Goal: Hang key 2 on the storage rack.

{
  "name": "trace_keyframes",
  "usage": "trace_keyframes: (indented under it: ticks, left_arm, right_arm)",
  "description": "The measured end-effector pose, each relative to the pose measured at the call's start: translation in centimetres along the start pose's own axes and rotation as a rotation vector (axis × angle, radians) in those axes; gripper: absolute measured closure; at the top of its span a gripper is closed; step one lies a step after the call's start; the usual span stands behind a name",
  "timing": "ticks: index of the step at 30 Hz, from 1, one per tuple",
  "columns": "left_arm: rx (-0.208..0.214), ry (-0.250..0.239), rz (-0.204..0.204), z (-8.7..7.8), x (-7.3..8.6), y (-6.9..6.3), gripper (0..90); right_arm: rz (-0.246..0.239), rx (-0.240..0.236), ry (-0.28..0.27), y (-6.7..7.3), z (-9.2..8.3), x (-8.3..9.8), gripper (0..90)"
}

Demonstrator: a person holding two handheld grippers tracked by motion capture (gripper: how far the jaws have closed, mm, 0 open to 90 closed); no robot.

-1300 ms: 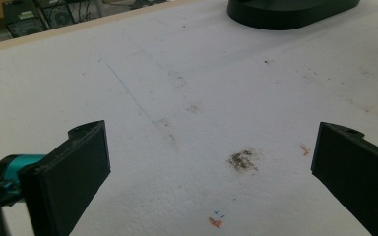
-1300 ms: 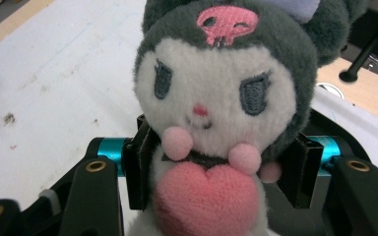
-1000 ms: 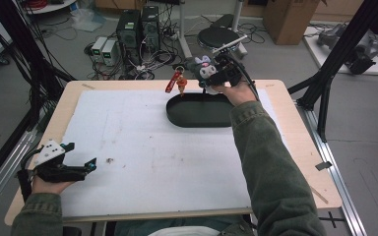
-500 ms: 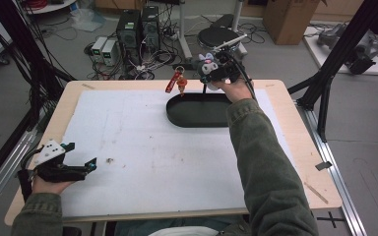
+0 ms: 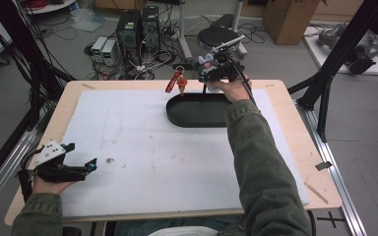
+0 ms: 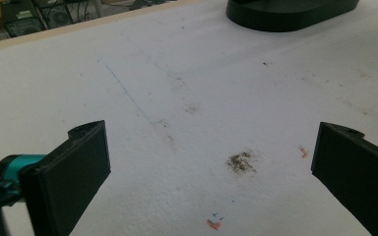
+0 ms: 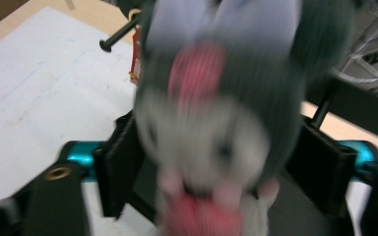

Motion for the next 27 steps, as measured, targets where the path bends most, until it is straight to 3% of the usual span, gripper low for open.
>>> trace_keyframes:
  ticks: [1, 4, 11, 13, 21, 25, 27]
  left_arm:
    - [0.001, 0.003, 0.003, 0.0, 0.0, 0.0, 1.7]
    - [0.002, 0.0, 0.001, 0.0, 0.0, -0.1, 1.7]
    - [0.001, 0.001, 0.002, 0.0, 0.0, -0.1, 1.7]
    - [0.001, 0.001, 0.002, 0.0, 0.0, -0.1, 1.7]
    - [0.005, 0.004, 0.003, 0.0, -0.1, -0.2, 1.7]
    - [0.006, 0.009, -0.002, 0.1, 0.0, -0.3, 1.7]
    - [0.007, 0.016, -0.001, 0.2, 0.0, -0.3, 1.7]
  right_arm:
    - [-0.004, 0.03, -0.008, 0.3, -0.2, -0.1, 20.7]
    - [0.004, 0.039, -0.012, 0.3, -0.4, 0.0, 19.6]
    - [0.01, 0.001, -0.026, 0.2, -1.1, 0.4, 9.4]
    - [-0.005, -0.009, -0.035, 0.4, -1.2, 0.6, 0.5]
    - [-0.059, -0.046, -0.028, 1.3, -1.3, 1.9, 0.5]
    - [-0.089, -0.046, 0.021, 1.7, -1.2, 2.7, 0.6]
    - [-0.113, -0.044, 0.023, 2.7, -1.4, 2.7, 0.6]
Point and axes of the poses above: each handheld gripper's, and its own axes: z roughly forward along the jaws, x roughly out of its underside, y roughly to its left, the point moved 1 cm from there along z, roughly forward along the jaws, and after that the axes turned 9 degrees about -x, right-handed, at the moved point
